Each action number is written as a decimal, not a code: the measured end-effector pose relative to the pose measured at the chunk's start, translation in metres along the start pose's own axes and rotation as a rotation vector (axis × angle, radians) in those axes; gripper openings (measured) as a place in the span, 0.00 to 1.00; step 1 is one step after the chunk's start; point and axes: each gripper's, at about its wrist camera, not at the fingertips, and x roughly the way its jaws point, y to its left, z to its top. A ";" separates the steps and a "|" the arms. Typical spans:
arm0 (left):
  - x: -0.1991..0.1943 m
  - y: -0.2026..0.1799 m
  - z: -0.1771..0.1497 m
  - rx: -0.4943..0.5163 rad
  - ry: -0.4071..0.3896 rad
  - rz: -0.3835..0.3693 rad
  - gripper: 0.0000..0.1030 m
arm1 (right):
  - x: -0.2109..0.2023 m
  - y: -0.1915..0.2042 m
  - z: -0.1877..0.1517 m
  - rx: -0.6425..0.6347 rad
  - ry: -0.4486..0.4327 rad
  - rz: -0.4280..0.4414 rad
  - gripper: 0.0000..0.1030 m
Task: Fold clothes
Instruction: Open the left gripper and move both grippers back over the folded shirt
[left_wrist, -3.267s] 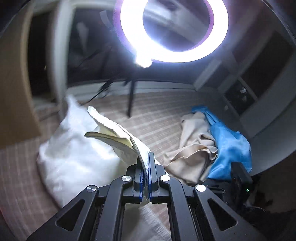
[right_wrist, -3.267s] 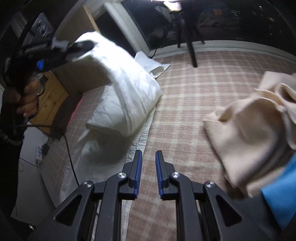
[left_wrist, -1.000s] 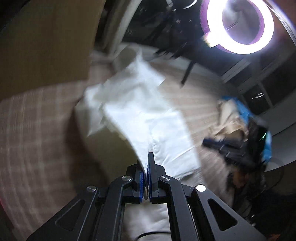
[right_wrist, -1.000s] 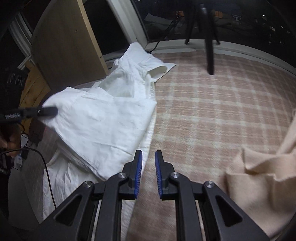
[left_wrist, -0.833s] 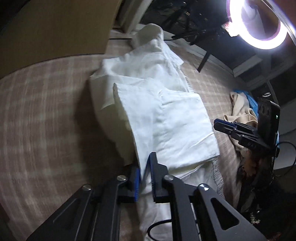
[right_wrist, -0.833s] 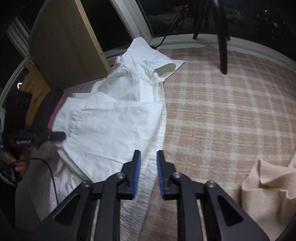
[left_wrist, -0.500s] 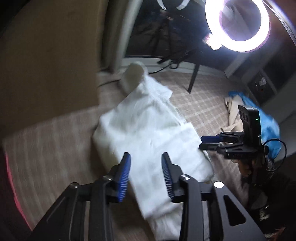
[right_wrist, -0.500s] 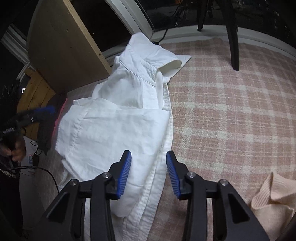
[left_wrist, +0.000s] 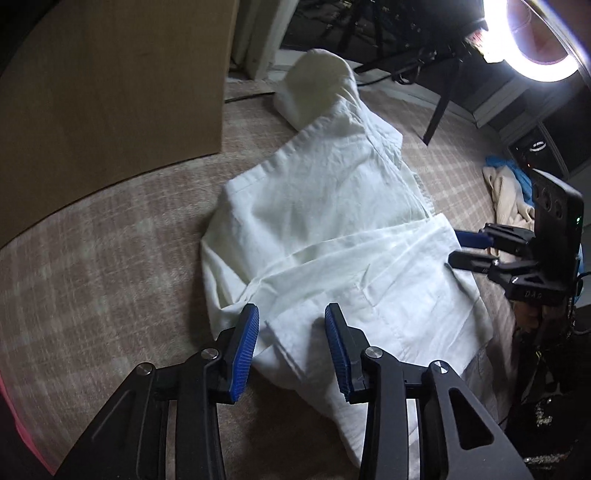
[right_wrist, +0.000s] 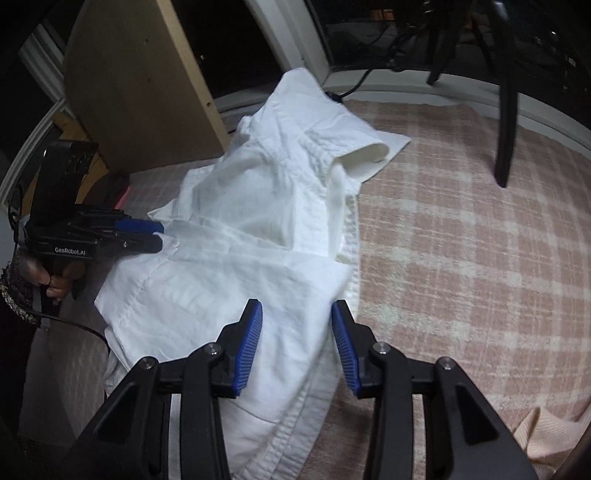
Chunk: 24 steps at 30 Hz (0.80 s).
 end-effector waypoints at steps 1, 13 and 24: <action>0.000 0.000 0.000 0.000 -0.003 0.001 0.34 | 0.006 0.001 0.001 -0.008 0.023 -0.018 0.38; -0.035 0.018 -0.007 -0.074 -0.143 0.073 0.32 | -0.018 0.030 0.023 -0.232 -0.145 -0.112 0.05; -0.035 -0.014 -0.019 -0.037 -0.140 -0.053 0.33 | -0.038 0.011 0.007 -0.147 -0.152 -0.155 0.22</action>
